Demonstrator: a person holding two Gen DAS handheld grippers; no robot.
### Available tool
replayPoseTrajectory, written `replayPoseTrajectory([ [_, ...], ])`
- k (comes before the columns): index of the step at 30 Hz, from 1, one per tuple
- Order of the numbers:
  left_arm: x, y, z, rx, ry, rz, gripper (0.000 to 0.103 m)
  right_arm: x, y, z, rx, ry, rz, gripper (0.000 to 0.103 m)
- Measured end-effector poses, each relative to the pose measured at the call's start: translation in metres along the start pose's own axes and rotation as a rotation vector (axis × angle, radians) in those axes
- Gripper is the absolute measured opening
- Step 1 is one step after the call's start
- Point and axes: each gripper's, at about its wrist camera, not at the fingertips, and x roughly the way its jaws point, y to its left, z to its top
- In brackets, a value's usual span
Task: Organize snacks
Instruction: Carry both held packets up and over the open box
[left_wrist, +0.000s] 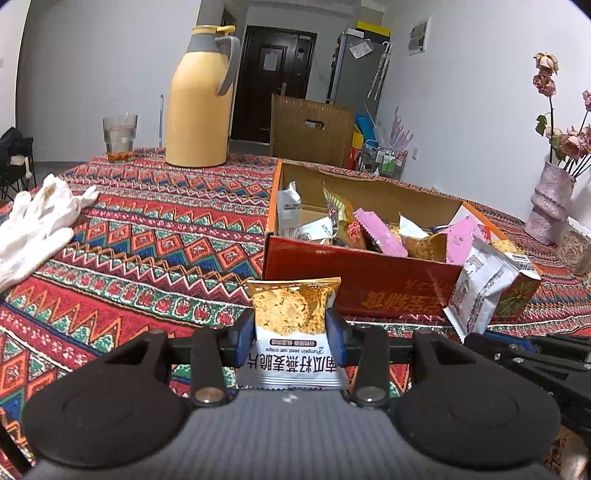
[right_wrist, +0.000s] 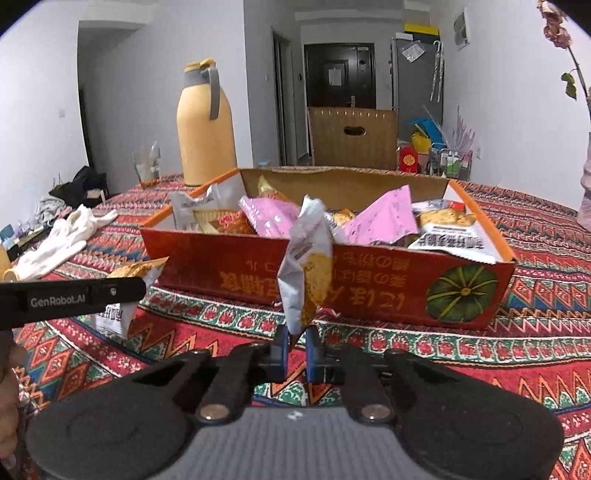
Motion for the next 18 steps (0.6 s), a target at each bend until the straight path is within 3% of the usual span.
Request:
replayPoseTrajectory([
  [18,-0.034,-0.027,0.039,0.041,-0.107,-0.012,0.042,-0.040,-0.009,0.017,0.026,-0.137,0.006,0.006],
])
